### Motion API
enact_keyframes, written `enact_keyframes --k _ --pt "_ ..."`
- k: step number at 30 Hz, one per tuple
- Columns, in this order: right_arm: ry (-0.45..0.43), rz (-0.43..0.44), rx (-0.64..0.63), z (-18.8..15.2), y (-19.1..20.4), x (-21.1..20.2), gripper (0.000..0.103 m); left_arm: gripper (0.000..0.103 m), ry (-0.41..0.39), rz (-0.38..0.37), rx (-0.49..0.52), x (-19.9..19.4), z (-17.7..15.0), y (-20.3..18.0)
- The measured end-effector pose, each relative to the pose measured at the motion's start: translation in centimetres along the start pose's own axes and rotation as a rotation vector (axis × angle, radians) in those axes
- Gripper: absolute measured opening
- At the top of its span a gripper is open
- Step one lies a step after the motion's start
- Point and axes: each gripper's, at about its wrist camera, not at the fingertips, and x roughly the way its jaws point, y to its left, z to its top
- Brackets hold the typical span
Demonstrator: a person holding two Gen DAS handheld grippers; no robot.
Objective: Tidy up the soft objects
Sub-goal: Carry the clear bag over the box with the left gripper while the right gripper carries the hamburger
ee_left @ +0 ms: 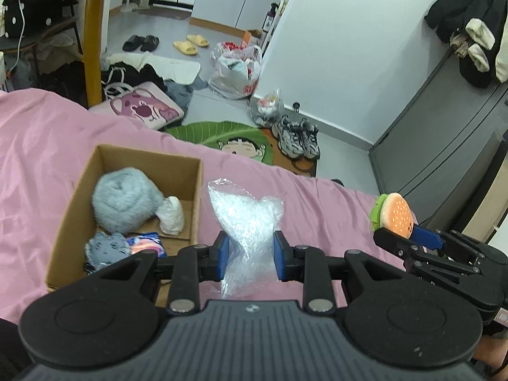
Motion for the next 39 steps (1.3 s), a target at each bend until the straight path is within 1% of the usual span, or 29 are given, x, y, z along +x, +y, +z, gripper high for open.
enact_keyframes --k 6,12,19,23,30,34,39 --pt "-0.009 0.018 0.024 -0.3 2.6 -0.9 0.043 0.028 -0.036 0.000 -0.003 -2.1 0.1 1.9" --pt "-0.018 -0.002 0.017 -0.2 4.6 -1.8 0.043 0.028 -0.046 0.000 -0.008 -3.3 -0.4 3.5" --pt "-0.026 -0.004 0.023 0.3 6.3 -2.1 0.043 0.028 -0.069 0.007 -0.001 -4.3 -0.6 5.6" --pt "-0.026 0.011 0.031 0.3 7.3 -2.2 0.043 0.028 -0.074 0.011 0.000 -4.6 -0.4 7.0" --pt "-0.002 0.026 0.032 0.1 9.1 -1.3 0.043 0.028 -0.086 0.008 -0.002 -4.9 0.1 9.0" --pt "0.013 0.029 0.025 0.1 9.9 -0.7 0.043 0.028 -0.097 0.019 -0.024 -4.8 0.2 10.2" --pt "0.031 0.040 0.025 0.2 10.6 0.2 0.043 0.028 -0.088 0.021 -0.051 -4.2 0.1 11.4"
